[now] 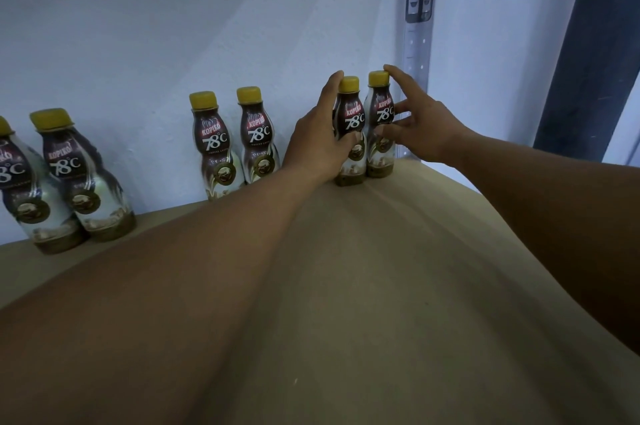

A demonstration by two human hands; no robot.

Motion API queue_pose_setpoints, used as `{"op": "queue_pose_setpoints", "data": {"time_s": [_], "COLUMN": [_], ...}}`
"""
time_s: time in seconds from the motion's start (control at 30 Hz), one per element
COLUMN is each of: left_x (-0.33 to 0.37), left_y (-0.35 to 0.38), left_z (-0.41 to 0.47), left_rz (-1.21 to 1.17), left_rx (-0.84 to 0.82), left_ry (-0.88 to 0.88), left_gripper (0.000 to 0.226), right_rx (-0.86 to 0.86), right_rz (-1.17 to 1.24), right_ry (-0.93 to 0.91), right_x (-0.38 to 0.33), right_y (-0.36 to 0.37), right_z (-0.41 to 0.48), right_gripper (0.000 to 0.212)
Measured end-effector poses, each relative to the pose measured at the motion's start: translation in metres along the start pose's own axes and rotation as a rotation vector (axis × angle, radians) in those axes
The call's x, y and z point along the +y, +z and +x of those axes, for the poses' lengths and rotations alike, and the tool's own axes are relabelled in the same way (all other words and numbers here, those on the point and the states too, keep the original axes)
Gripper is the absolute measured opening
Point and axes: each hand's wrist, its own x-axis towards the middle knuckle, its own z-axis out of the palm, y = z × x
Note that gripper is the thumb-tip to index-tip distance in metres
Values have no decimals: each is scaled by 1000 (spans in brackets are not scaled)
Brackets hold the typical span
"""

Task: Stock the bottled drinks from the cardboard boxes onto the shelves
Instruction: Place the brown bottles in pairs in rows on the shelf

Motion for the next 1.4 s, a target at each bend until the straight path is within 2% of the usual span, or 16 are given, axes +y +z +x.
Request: {"op": "queue_pose_setpoints", "data": {"time_s": [0.43,0.63,0.9,1.0,1.13,1.3,1.4], "left_x": [0,-4,-8,-6,8,39,54], "left_y": [1,3,3,0,-18,-58,-87], "left_z": [-2,-5,-34,-58,-97,-172,-221], "left_rz": [10,15,-14,-26,18,50,0], "left_rx": [-7,-2,-10,-56,-154,-254,-248], "left_ry": [2,14,-125,-186,-229,-248,-303], "left_gripper": [94,96,109,111,103,66,48], "right_rx": [-38,-74,-49,-70,-205,-247,-266], "right_rz": [-2,65,81,31,-23,-64,-122], "right_ry": [9,45,152,195,253,246,198], "right_x": [-1,4,5,2,-20,-74,-108], "right_y": [-4,-7,-9,-7,-8,-4,0], "right_z": [-1,-7,-44,-73,-119,-191,-237], "right_gripper": [94,105,101,92,64,40,30]}}
